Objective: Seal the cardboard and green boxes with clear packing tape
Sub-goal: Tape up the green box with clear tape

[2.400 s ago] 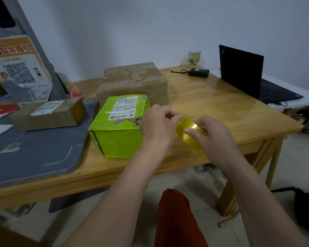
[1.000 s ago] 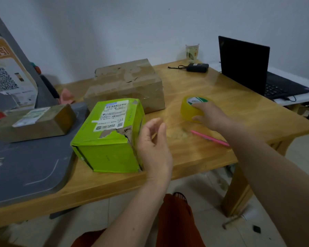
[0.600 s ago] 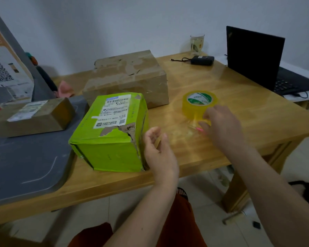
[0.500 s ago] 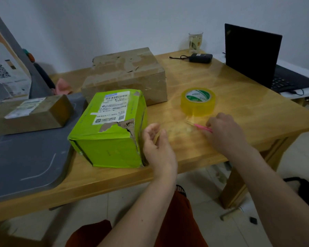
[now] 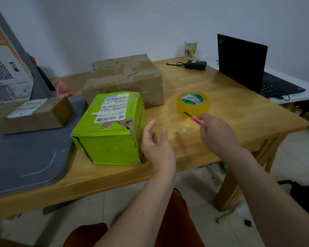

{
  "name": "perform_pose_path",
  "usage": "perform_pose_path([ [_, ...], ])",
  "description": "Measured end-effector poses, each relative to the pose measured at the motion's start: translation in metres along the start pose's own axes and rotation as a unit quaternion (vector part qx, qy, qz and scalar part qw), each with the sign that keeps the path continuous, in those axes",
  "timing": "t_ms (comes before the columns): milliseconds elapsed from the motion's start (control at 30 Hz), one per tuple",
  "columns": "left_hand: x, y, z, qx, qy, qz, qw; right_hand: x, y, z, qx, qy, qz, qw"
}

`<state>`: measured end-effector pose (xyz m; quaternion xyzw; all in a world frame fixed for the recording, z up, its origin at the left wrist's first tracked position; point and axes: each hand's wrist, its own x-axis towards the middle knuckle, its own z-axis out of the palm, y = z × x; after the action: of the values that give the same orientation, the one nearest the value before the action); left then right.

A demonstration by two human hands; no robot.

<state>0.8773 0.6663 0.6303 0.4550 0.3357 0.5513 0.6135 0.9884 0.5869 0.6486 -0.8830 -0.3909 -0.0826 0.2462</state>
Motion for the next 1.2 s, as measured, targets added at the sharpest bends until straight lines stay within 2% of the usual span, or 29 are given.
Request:
perform_pose_path([
  [233,-0.007,-0.004,0.002,-0.041,-0.014,-0.009,0.999,0.016,-0.027,0.019,-0.015,-0.024,0.026,0.999],
  [600,-0.006,-0.004,-0.003,-0.012,-0.025,0.017,0.999,0.017,-0.024,0.024,-0.033,-0.069,0.039,0.996],
  [633,-0.006,-0.004,-0.004,-0.004,-0.03,0.017,0.999,0.016,-0.025,0.021,-0.021,-0.047,0.033,0.998],
  [767,-0.008,-0.003,-0.006,0.019,-0.034,0.013,0.999,0.012,-0.034,0.011,0.045,0.134,-0.052,0.989],
  [867,-0.006,-0.002,-0.009,0.025,-0.031,0.01,0.999,0.012,-0.035,0.007,0.052,0.142,-0.062,0.986],
  [967,-0.007,0.0,-0.012,0.033,-0.027,0.012,0.999,0.012,-0.028,0.002,0.056,0.161,-0.01,0.985],
  [1067,-0.006,0.001,-0.014,0.037,-0.025,0.013,0.999,0.008,-0.012,0.001,0.021,0.122,0.04,0.991],
  [1200,-0.011,0.005,-0.014,0.049,-0.041,0.027,0.998,0.004,0.007,0.002,-0.081,0.011,0.101,0.992],
])
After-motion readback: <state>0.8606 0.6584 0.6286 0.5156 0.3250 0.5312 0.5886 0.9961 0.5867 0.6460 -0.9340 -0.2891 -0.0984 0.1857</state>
